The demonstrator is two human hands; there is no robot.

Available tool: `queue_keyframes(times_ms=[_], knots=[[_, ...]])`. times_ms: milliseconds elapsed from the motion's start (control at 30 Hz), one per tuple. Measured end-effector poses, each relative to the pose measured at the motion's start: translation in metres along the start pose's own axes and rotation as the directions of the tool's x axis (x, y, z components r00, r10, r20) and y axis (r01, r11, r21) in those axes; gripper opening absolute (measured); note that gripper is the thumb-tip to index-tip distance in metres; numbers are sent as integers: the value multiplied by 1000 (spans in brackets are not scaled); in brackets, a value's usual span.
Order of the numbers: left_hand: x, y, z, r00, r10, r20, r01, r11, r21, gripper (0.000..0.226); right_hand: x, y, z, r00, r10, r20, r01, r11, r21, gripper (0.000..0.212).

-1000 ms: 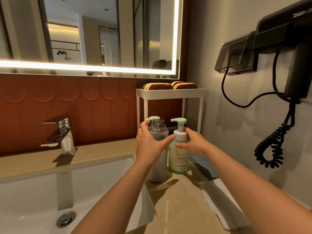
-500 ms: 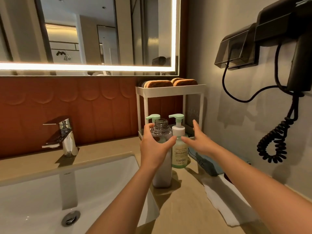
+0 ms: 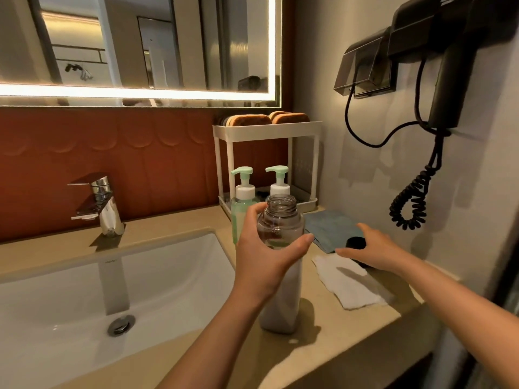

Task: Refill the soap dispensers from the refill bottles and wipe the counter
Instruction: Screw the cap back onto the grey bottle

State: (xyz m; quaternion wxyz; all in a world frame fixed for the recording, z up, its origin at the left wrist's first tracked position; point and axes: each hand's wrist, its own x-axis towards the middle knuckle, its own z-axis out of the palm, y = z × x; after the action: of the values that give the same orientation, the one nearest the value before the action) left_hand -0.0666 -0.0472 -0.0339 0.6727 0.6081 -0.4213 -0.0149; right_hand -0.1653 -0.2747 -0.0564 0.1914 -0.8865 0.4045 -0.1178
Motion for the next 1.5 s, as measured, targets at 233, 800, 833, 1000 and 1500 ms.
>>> queue_keyframes(times_ms=[233,800,833,1000,1500], knots=[[-22,8,0,999,22,-42,-22,1000,12,73,11,14,21,993,108,-54,-106,994,36,92],[-22,3,5,994,53,-98,-54,999,-9,74,-71,-46,-50,925,-262,-274,354,857,375,60],[-23,5,5,994,51,-100,-53,998,-14,75,-79,-50,-57,917,-302,-261,385,842,379,59],[-23,5,7,995,33,-97,-37,999,-37,81,-114,-71,-85,878,-446,-173,478,820,315,56],[-24,5,4,999,-2,-53,-3,996,-85,73,-120,-132,-102,814,-580,-43,579,800,160,51]])
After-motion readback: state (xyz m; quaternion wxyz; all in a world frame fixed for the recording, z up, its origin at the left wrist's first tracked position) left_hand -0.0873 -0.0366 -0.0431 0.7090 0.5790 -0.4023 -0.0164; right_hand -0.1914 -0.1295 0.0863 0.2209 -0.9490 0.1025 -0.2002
